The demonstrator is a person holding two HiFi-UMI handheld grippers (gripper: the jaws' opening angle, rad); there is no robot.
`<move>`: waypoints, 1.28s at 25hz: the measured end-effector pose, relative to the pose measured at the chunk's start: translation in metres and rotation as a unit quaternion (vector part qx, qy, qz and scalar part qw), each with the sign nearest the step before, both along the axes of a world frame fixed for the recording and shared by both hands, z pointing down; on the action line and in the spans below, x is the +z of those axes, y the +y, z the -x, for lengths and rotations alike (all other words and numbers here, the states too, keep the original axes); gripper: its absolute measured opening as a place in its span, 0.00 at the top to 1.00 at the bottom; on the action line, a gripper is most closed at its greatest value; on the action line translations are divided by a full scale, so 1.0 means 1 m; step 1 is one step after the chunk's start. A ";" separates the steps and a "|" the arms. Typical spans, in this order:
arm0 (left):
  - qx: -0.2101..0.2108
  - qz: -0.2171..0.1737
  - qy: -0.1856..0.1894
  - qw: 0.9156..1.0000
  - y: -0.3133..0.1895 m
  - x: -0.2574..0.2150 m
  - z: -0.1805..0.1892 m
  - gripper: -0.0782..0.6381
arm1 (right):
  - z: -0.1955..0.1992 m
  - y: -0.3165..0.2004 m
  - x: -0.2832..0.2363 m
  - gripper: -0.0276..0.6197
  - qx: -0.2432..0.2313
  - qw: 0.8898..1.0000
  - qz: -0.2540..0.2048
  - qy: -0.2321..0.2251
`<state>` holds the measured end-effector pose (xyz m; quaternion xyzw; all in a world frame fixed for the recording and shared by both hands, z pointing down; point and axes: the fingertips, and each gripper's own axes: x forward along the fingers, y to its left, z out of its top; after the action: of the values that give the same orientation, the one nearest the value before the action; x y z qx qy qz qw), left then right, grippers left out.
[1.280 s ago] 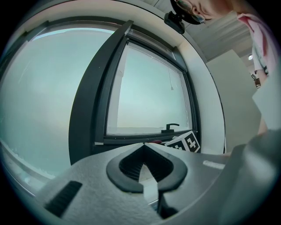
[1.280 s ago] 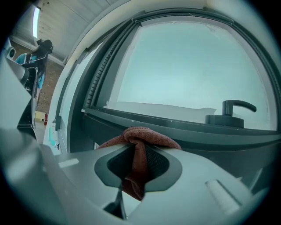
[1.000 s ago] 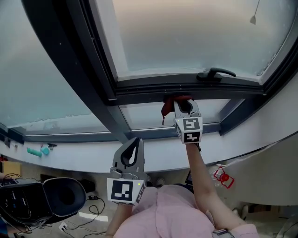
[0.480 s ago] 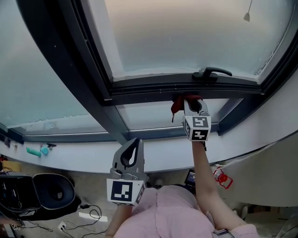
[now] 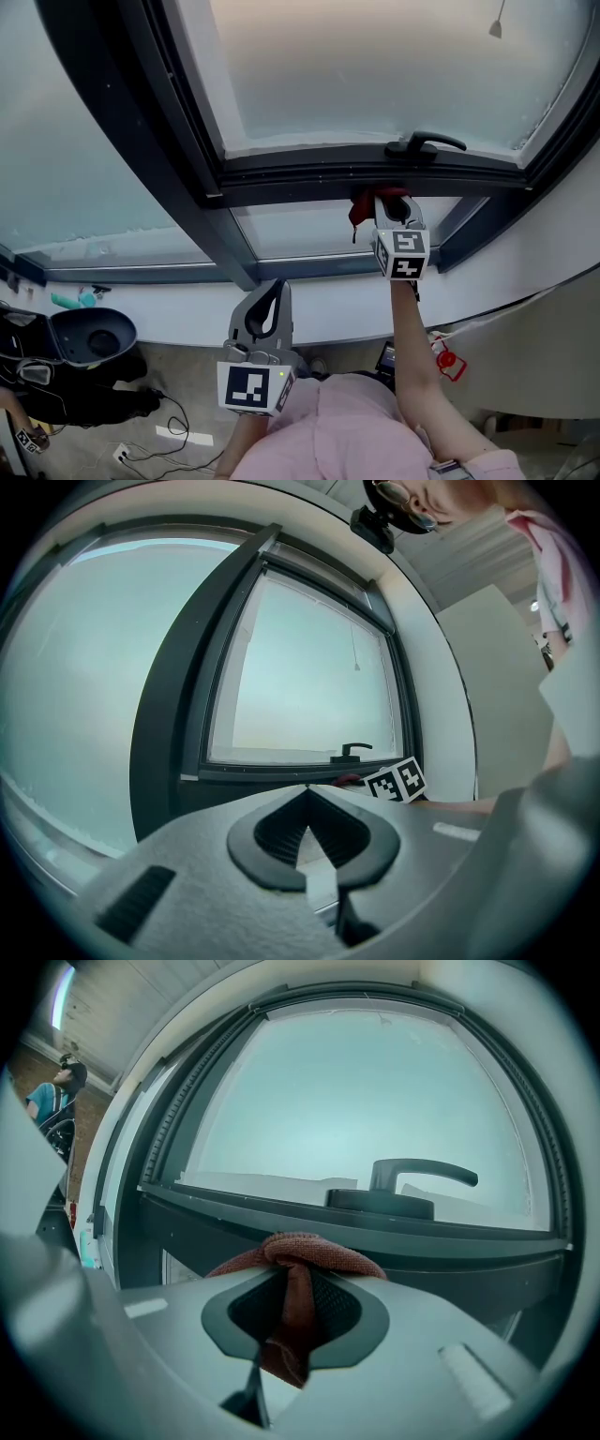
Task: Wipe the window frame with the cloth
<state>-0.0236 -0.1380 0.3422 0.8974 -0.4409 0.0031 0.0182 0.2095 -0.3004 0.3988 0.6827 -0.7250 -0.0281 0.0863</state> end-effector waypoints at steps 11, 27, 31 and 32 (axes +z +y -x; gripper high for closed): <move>0.017 -0.003 0.010 1.000 -0.024 -0.010 0.033 0.90 | 0.001 0.000 0.001 0.85 0.037 0.999 0.010 0.000; 0.077 0.017 0.009 0.997 -0.040 0.003 0.042 0.90 | -0.042 0.097 -0.100 0.85 0.141 0.985 -0.100 -0.019; 0.073 0.015 0.011 0.997 -0.038 0.002 0.042 0.90 | -0.062 0.097 -0.128 0.85 0.154 0.980 -0.125 -0.011; 0.070 0.015 0.010 0.997 -0.038 0.002 0.042 0.90 | -0.065 0.095 -0.132 0.85 0.154 0.980 -0.128 -0.010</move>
<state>-0.0655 -0.1756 0.3442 0.9256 -0.3769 0.0014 0.0356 0.2744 -0.2053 0.2666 0.7916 -0.6027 -0.1004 -0.0062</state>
